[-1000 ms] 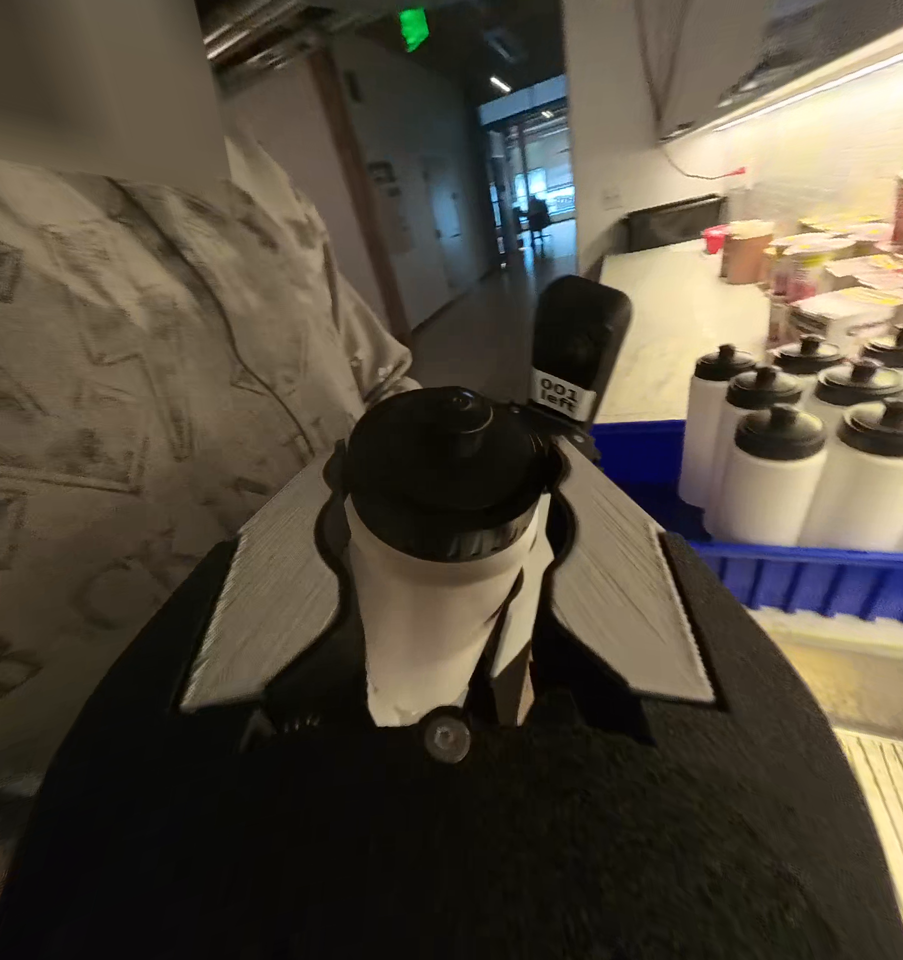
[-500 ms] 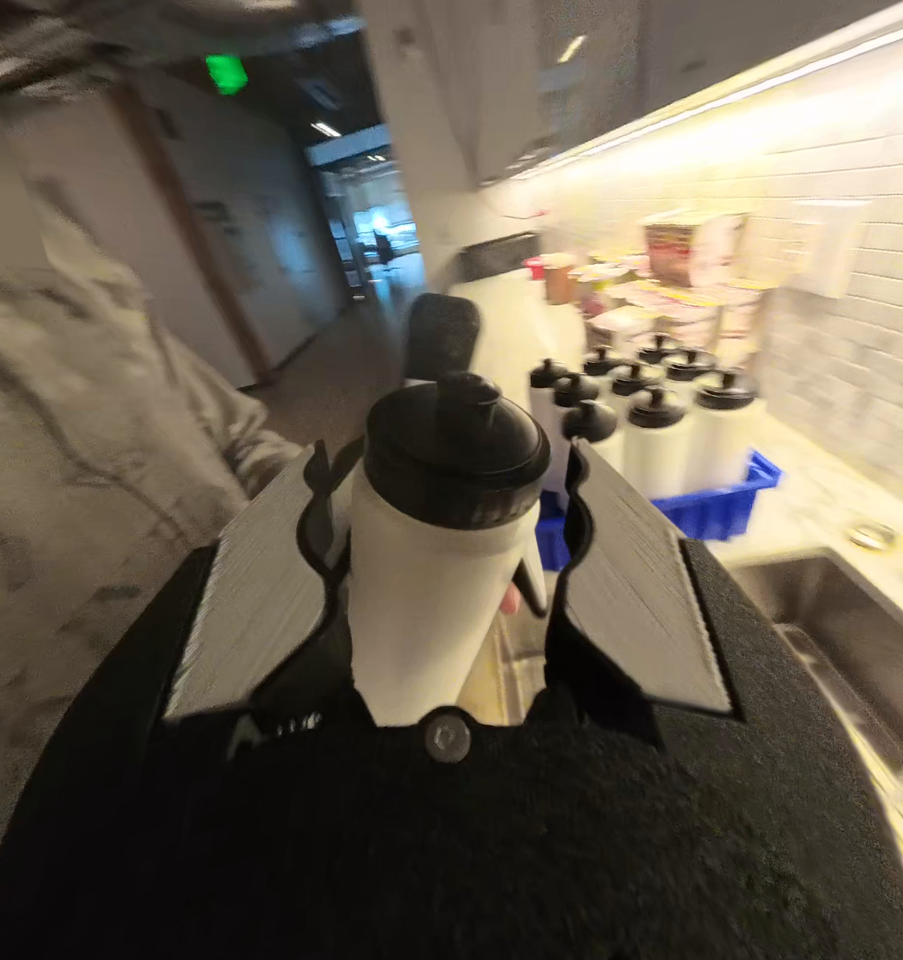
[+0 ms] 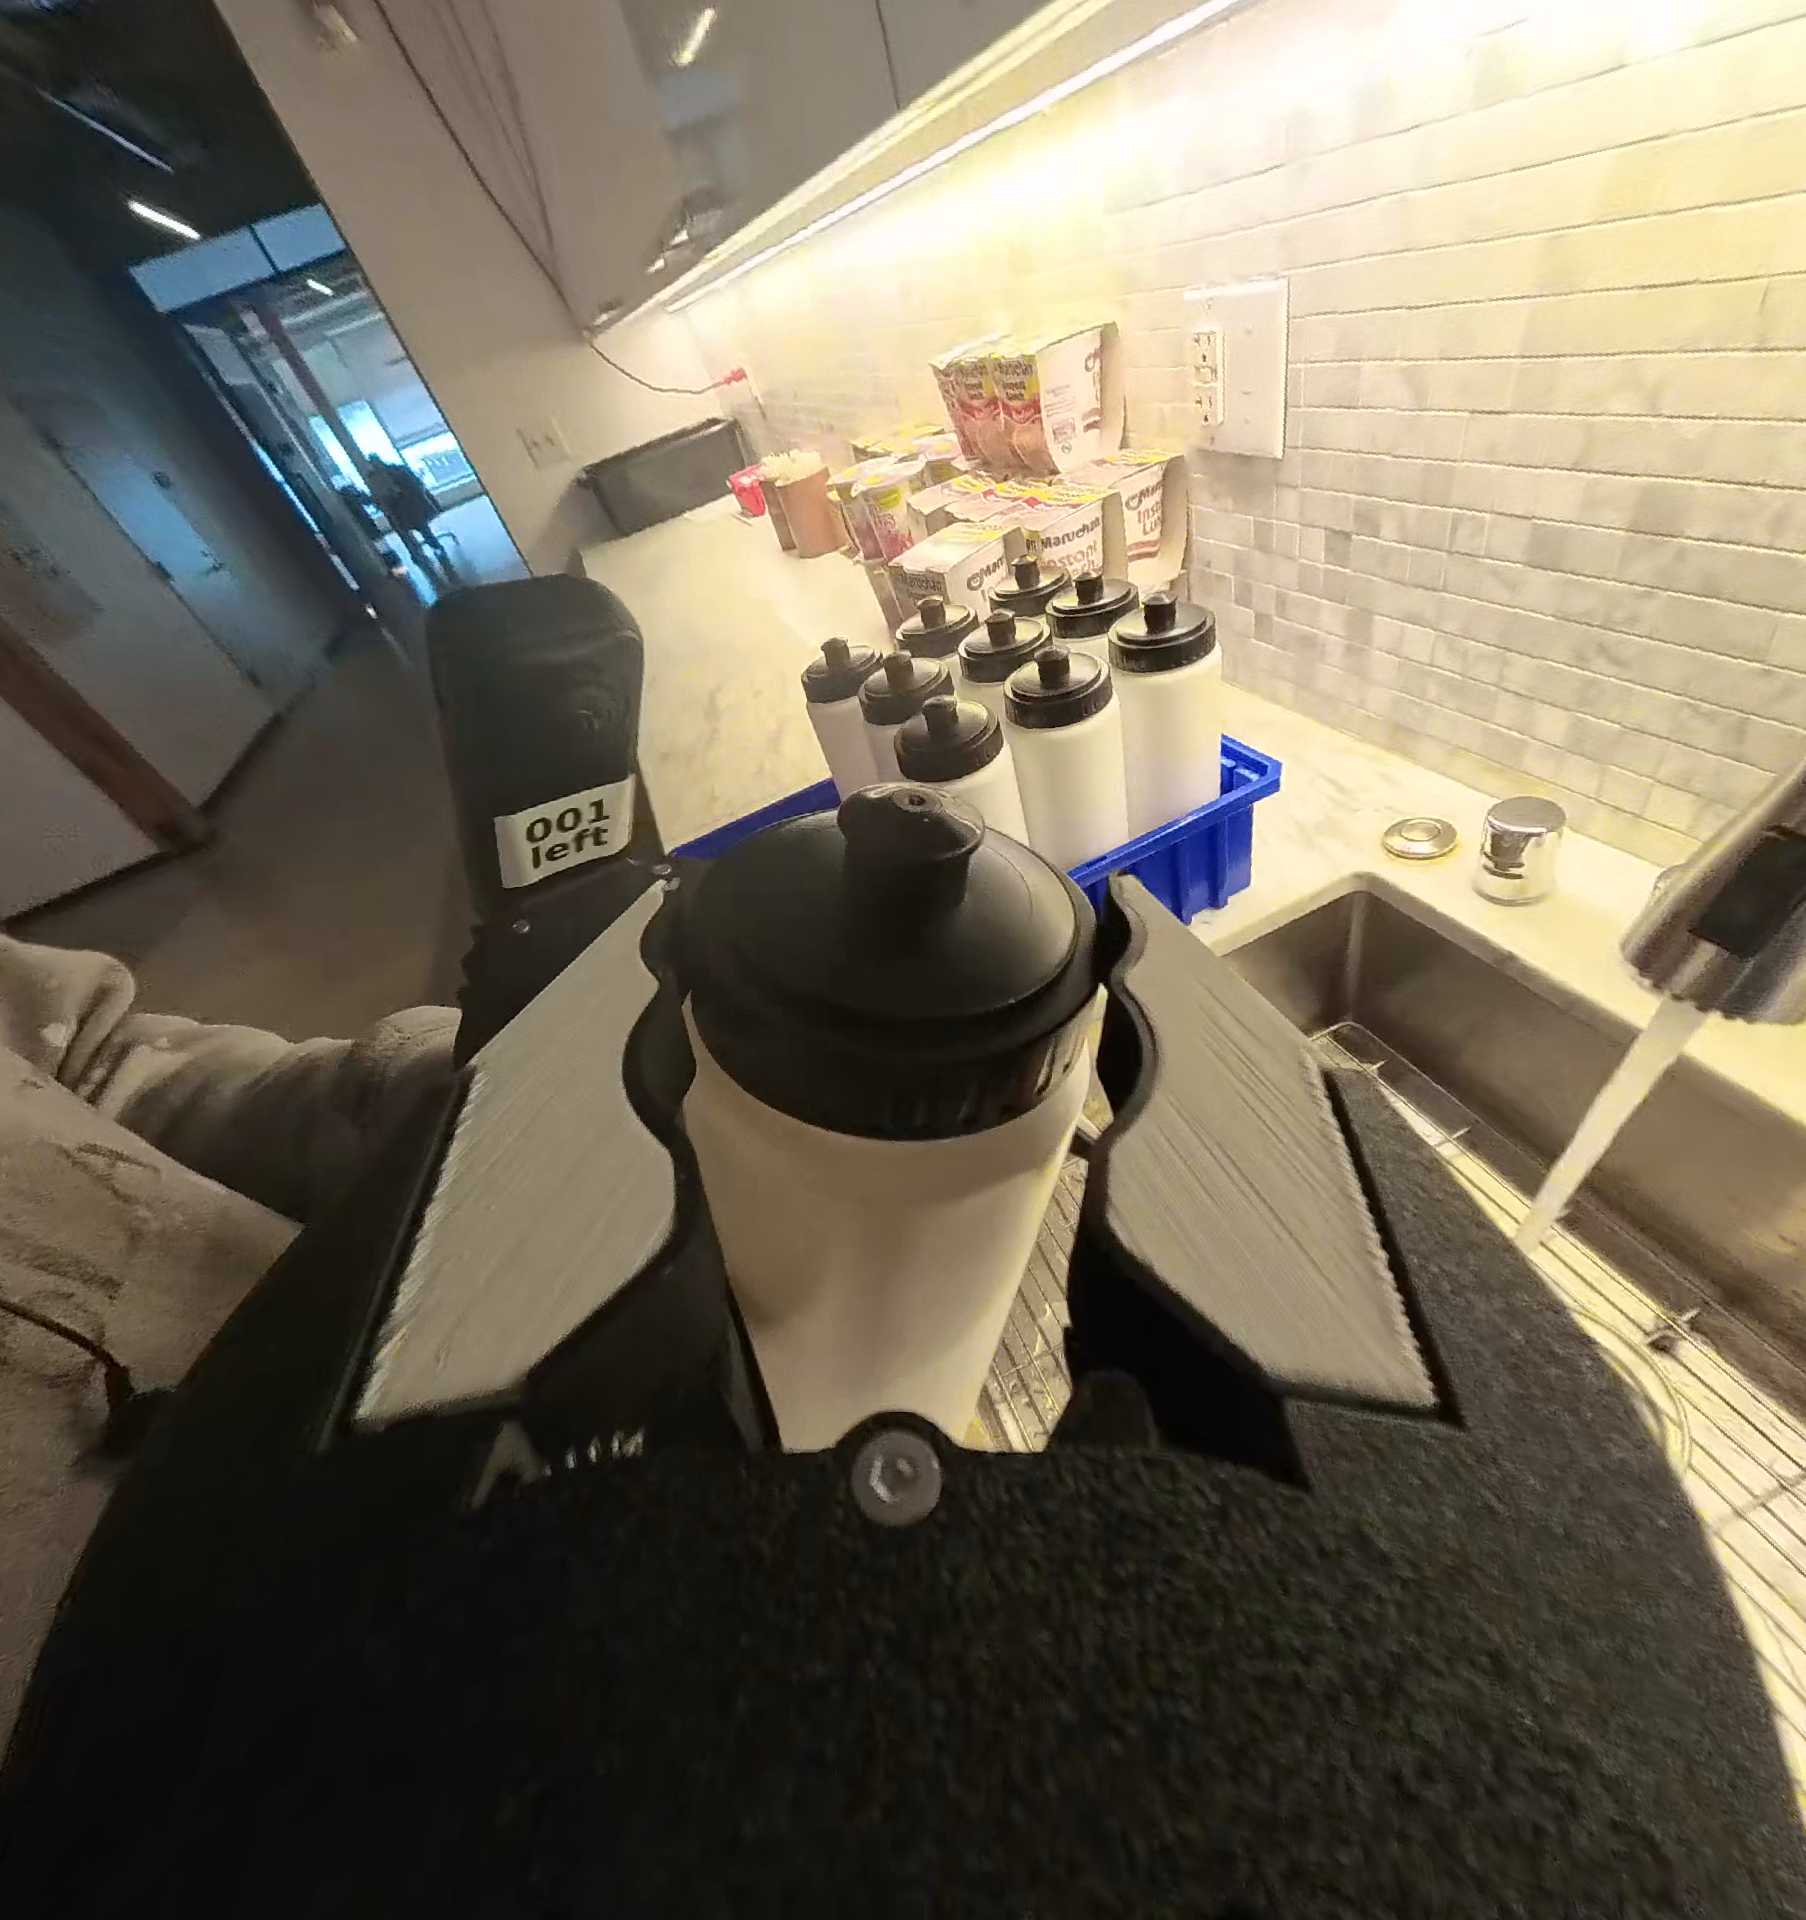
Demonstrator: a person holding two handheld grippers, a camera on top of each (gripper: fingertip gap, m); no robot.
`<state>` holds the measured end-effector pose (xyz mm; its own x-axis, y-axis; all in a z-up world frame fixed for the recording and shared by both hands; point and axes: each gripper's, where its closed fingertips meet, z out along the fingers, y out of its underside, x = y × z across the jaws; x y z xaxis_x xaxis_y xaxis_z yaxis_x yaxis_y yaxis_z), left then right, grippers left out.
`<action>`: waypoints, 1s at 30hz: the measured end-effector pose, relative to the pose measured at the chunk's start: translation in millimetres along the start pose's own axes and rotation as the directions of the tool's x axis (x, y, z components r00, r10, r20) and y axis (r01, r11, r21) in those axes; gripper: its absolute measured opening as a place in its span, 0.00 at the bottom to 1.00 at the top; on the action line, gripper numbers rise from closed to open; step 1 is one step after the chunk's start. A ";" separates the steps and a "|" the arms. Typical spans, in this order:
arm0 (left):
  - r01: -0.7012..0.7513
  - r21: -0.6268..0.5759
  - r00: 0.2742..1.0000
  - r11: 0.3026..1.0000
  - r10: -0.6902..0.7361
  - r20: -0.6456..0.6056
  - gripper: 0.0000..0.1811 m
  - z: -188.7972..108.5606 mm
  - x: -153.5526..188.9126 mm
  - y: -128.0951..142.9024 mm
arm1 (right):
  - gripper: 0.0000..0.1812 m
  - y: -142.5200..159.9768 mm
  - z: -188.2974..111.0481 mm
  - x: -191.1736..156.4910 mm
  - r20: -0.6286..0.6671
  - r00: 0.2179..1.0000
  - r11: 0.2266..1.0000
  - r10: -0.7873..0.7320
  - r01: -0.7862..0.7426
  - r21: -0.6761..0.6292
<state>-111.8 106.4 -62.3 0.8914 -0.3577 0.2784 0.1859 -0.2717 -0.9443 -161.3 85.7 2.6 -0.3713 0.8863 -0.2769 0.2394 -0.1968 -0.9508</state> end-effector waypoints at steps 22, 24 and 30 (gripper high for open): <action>0.034 0.058 0.738 0.998 0.014 -0.674 0.48 18.7 138.0 -35.2 | 0.43 -30.6 -113.9 -93.5 0.918 0.388 0.983 -0.086 0.182 0.015; 0.055 0.069 0.702 0.996 0.010 -0.712 0.48 20.0 145.0 -45.5 | 0.43 -40.4 -120.6 -94.1 0.937 0.339 0.986 -0.083 0.162 0.029; 0.055 0.168 0.892 0.984 0.027 -0.451 0.48 34.9 96.3 -63.9 | 0.53 -56.5 -89.7 -40.4 0.649 0.748 0.989 -0.141 0.131 0.065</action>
<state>-23.5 120.5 18.7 0.6136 -0.7294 0.3024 0.3016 -0.1374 -0.9435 -79.4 98.5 80.0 -0.8933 0.4188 -0.1630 0.1301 -0.1062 -0.9858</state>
